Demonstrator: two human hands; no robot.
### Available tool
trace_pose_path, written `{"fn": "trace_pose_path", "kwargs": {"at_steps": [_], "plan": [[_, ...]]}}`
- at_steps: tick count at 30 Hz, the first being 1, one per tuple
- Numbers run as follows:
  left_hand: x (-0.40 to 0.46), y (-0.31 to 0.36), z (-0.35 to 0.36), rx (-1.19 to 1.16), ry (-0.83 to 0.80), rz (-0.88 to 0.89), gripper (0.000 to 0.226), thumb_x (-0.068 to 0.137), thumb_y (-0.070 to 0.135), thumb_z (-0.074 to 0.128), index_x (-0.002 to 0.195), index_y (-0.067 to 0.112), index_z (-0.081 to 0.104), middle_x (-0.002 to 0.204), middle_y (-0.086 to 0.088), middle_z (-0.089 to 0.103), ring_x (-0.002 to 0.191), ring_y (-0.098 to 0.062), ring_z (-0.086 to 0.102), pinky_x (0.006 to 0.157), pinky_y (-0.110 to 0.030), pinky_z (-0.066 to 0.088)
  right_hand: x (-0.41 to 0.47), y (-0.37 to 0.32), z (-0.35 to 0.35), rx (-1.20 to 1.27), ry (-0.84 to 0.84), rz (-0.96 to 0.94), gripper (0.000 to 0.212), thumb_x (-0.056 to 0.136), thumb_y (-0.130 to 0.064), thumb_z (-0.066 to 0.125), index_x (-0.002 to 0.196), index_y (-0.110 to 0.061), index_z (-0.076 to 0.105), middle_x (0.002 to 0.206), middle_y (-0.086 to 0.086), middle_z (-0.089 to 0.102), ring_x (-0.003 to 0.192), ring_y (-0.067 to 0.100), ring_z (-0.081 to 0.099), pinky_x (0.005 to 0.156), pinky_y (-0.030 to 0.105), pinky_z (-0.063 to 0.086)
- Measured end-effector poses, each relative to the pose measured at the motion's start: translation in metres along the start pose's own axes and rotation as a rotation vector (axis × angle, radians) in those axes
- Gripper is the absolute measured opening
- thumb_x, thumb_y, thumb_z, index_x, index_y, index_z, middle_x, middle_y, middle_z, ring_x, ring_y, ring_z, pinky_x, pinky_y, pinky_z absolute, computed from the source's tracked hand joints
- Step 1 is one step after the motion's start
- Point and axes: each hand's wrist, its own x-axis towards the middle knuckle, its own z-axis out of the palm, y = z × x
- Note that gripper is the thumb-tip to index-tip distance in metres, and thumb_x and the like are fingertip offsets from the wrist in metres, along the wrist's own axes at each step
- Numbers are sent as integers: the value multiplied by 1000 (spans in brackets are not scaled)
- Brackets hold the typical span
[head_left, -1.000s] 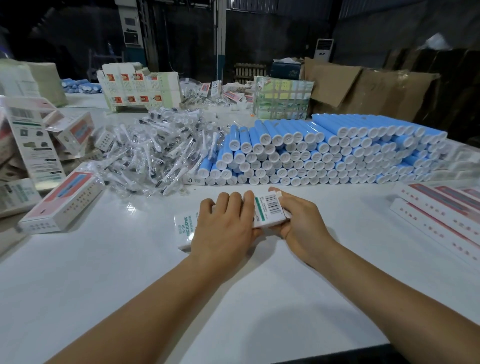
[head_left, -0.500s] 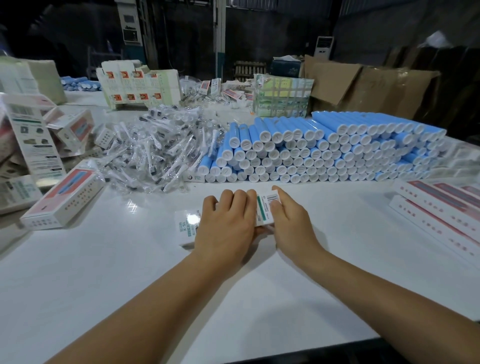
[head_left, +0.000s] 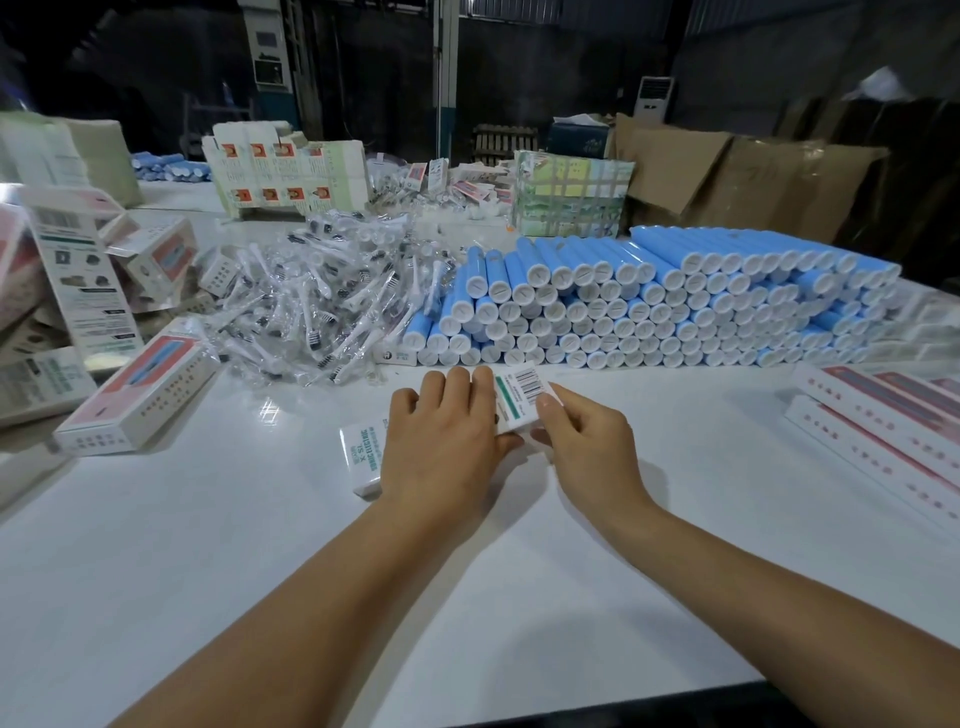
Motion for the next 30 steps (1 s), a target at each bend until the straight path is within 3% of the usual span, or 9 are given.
{"fn": "trace_pose_path", "kwargs": {"at_steps": [7,13,16,18,20,23,25,28,30], "plan": [[1,0,-3,22,29,64,69,82,55,42,125,4,55,101,-9,59,89,-29,53,73,-41,41,-2,2,-3,-142,23,-175,25,97,-13,48,103,-5,71,83,-15,63,78,5,62,67,11,46],[8,0,-8,-87,-25,-61,72,90,62,34,143,12,33,125,-5,48,111,-26,43,83,-37,32,-3,-9,-2,96,-81,-120,32,99,-29,45,128,-23,55,117,-5,64,107,10,60,94,35,49],[19,-1,-20,-604,83,-149,60,92,57,29,134,17,46,112,-5,53,102,-24,48,79,-37,39,2,-13,-8,203,-37,-159,42,94,-36,41,133,-23,48,122,-6,60,105,2,59,90,23,49],[22,-1,-28,-1106,171,-267,35,95,52,35,104,27,56,91,4,57,84,-13,54,68,-31,42,4,-13,-13,223,-10,-142,27,100,-27,44,126,-26,51,117,-5,61,95,-4,60,85,20,48],[25,-1,-34,-1559,117,-661,29,97,51,39,93,29,57,84,7,65,75,-6,63,64,-25,47,6,-8,-14,187,-15,-117,23,100,-20,45,115,-35,55,116,-4,61,101,5,59,89,25,47],[28,-10,-28,-2155,-69,-1187,37,96,49,44,101,17,60,97,-11,71,89,-25,68,80,-45,51,6,-4,-9,97,-77,-151,22,98,-23,49,105,-44,55,110,-9,61,100,8,56,84,18,46],[25,-14,-24,-2323,-122,-1338,46,93,53,48,106,10,59,102,-19,66,95,-37,61,85,-54,46,3,-3,-2,15,-159,-165,19,91,-37,51,108,-42,56,104,-16,58,92,-1,54,74,10,44],[21,-12,-20,-2361,-130,-1421,53,90,58,49,105,8,57,90,-21,65,85,-37,61,66,-52,48,-4,0,7,-91,-290,-156,47,80,-52,52,123,-34,56,101,-18,51,89,-6,51,65,12,48],[22,-9,-17,-2349,-99,-1435,55,90,58,50,109,8,59,92,-19,66,86,-36,62,63,-49,48,-6,0,11,-229,-326,-194,62,73,-61,54,130,-34,52,102,-20,47,98,-2,51,73,17,50]]}}
